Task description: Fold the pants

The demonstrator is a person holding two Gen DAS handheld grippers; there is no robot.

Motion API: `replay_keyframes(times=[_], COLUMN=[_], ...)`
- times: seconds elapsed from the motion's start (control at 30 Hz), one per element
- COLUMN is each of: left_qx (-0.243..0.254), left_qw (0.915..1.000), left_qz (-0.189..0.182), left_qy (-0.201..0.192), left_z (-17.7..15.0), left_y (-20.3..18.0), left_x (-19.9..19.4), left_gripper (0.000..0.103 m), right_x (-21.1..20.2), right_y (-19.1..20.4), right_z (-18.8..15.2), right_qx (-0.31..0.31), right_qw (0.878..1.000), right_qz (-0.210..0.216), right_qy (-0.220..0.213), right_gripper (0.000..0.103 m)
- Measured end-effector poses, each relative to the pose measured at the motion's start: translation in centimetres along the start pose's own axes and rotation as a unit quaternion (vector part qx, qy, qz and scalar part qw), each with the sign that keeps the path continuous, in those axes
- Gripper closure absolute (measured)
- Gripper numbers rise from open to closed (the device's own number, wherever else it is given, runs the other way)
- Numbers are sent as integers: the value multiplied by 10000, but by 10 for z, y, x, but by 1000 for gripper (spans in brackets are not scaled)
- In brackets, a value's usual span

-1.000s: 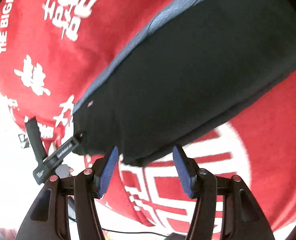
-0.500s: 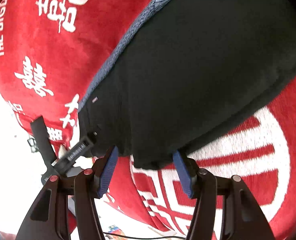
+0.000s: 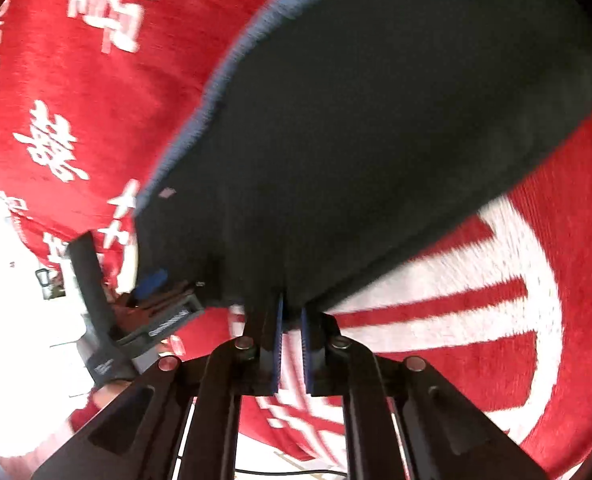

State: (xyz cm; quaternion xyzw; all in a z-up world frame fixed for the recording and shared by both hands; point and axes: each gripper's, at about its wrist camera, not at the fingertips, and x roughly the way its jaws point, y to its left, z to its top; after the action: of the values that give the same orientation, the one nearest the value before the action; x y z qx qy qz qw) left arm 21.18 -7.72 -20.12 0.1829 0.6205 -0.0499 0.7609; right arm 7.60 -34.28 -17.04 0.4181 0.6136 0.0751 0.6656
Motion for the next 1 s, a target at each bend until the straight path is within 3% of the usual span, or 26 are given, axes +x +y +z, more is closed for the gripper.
replay_keyframes(times=[0.2,0.27,0.37,0.5,0.6,0.7,0.73,0.87,1.0], left_qx=[-178,-199,-192,-246,-289,-193,-310,-687,-797], left_qw=[9998,9998,9990,9968,9958,9970,9959,9909,9917], left_qz=[38,-62,-276,-608,-748,-714,-780,-1147,-1007], left_qy=[113,-3,-306,-447,-445,-237,-333,-135,64], left_z=[1,3,14,33,45,37,27,15,30], left_y=[-3,-8,-23,-47,-69,-88,-89,-76,-71], left_x=[-11,-25,-50,-56,-51,-38,-39,-36,-45], left_gripper=[1,1,1,1,1,0,0,0,1], right_x=[1,-5,-25,-67,-83,-77,-70,-80,-93], right_y=[3,5,7,5,10,-6,-19,-40,-41], right_z=[-3,-3,0,26,57,81,82,68,71], right_qx=[-153,-141,-241,-463,-809,-876,-847,-728,-500], right_qw=[9999,9996,9997,9963,9872,9805,9783,9866,9908], right_qz=[-19,148,-15,-544,-1124,-1625,-1815,-1312,-1121], right_qy=[59,175,101,-470,-793,-672,-523,-641,-561], right_gripper=[96,95,92,90,90,91,92,92,90])
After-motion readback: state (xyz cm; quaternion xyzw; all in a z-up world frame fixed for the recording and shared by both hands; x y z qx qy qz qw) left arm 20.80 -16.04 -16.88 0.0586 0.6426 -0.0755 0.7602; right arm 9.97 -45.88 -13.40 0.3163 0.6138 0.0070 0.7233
